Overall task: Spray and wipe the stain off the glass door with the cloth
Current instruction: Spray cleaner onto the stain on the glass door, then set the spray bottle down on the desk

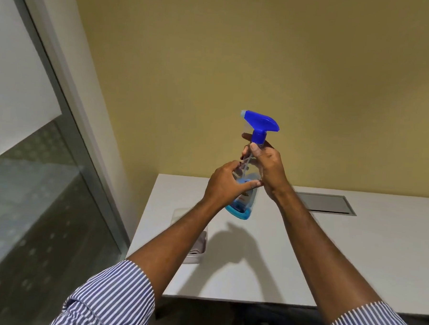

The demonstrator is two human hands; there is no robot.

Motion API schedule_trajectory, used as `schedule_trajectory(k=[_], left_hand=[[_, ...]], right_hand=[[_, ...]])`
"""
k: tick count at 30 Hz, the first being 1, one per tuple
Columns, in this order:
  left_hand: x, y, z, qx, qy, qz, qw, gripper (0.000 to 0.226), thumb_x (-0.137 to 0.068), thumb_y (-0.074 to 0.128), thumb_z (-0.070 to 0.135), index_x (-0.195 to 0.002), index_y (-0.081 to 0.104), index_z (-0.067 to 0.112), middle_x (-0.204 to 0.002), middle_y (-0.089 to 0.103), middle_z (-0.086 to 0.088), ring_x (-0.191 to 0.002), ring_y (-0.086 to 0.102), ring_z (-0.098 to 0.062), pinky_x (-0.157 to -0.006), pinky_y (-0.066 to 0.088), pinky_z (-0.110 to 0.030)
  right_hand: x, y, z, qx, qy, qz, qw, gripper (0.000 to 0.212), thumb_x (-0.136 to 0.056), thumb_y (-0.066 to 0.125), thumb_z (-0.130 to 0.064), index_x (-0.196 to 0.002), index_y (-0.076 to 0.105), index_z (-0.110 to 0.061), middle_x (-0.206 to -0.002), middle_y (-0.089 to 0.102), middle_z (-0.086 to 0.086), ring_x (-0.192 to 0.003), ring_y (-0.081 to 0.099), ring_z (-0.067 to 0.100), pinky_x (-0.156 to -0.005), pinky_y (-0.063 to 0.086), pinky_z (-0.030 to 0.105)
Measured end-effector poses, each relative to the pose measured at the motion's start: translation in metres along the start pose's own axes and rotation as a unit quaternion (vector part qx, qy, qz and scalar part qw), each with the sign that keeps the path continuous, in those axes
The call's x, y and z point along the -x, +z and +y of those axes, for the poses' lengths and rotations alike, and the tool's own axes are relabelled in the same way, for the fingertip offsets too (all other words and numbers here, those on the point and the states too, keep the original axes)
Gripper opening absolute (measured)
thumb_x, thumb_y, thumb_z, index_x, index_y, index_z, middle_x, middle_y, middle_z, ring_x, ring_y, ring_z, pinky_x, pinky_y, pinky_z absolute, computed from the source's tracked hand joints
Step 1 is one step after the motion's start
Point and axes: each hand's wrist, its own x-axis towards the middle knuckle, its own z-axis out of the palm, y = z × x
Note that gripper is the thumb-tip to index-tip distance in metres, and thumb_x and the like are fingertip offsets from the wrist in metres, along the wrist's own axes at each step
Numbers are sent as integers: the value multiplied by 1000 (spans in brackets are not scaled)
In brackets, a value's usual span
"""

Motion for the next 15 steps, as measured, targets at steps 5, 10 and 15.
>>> schedule_trajectory(k=[5, 10, 15], left_hand=[[-48, 38, -22, -38, -45, 24, 998, 68, -70, 79, 67, -118, 61, 23, -114, 69, 5, -99, 64, -17, -88, 60, -40], [-74, 70, -46, -46, -81, 31, 995, 69, -68, 85, 62, -117, 62, 21, -109, 65, 7, -95, 61, -16, -85, 57, -37], [-89, 89, -78, -59, -127, 1, 990, 70, -66, 87, 60, -119, 65, 20, -112, 69, 5, -96, 63, -17, -86, 55, -35]], right_hand=[[-45, -40, 46, 54, 22, -22, 998, 26, -103, 60, -16, -124, 67, -1, -106, 76, -14, -97, 73, 10, -99, 58, 33], [-68, -67, 85, 73, 46, -50, 995, 31, -98, 68, -11, -129, 67, -3, -125, 74, -1, -112, 72, 17, -101, 56, 30], [-79, -83, 123, 89, 94, -97, 987, 26, -95, 68, 1, -121, 65, 0, -114, 76, 9, -101, 75, 14, -90, 58, 25]])
